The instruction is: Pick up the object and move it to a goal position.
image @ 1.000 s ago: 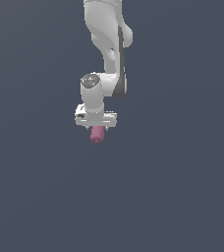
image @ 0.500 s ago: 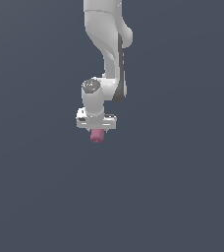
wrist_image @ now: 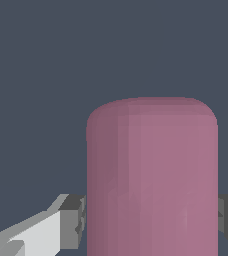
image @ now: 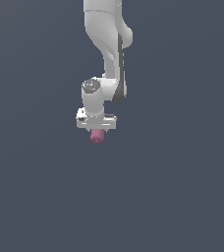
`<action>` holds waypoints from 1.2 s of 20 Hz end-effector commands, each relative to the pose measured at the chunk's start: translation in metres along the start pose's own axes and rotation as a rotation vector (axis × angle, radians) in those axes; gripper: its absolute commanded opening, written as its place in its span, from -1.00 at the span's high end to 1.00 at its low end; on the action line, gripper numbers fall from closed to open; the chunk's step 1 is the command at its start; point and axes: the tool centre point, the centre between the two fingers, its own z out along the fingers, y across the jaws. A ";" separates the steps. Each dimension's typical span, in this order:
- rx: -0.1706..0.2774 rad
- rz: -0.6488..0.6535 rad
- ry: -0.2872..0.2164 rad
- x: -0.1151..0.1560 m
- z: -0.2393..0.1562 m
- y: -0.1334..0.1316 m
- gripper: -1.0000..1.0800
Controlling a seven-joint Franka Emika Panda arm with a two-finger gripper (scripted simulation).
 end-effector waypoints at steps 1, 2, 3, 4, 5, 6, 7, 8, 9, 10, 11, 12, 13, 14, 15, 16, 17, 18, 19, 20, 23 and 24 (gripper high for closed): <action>0.000 0.000 0.000 0.000 -0.001 0.000 1.00; 0.000 0.000 0.000 0.000 -0.002 0.000 1.00; 0.000 0.000 0.000 0.000 -0.003 0.000 1.00; 0.000 0.000 0.000 -0.001 -0.005 0.001 1.00; 0.000 0.000 0.000 -0.001 -0.008 0.001 1.00; 0.000 0.000 0.000 -0.002 -0.011 0.001 1.00; 0.000 0.000 0.000 -0.002 -0.014 0.001 1.00; 0.000 0.000 0.000 -0.003 -0.018 0.002 1.00; 0.000 0.000 0.000 -0.003 -0.023 0.002 1.00; 0.000 0.000 0.000 -0.004 -0.027 0.003 1.00; 0.000 0.000 0.000 -0.004 -0.033 0.003 1.00; 0.000 0.000 0.000 -0.005 -0.038 0.004 1.00; 0.000 0.000 0.000 -0.006 -0.045 0.004 1.00; 0.000 0.000 0.000 -0.007 -0.051 0.005 1.00; 0.000 0.000 0.000 -0.008 -0.059 0.006 1.00; 0.000 0.000 0.000 -0.009 -0.066 0.007 1.00; 0.000 0.000 0.000 -0.010 -0.075 0.007 1.00; 0.000 0.000 0.000 -0.011 -0.083 0.008 1.00; 0.000 0.000 0.000 -0.012 -0.092 0.009 1.00; 0.000 0.000 -0.001 -0.013 -0.101 0.010 1.00; 0.000 0.000 -0.001 -0.016 -0.130 0.013 1.00; 0.000 0.000 -0.001 -0.017 -0.139 0.014 1.00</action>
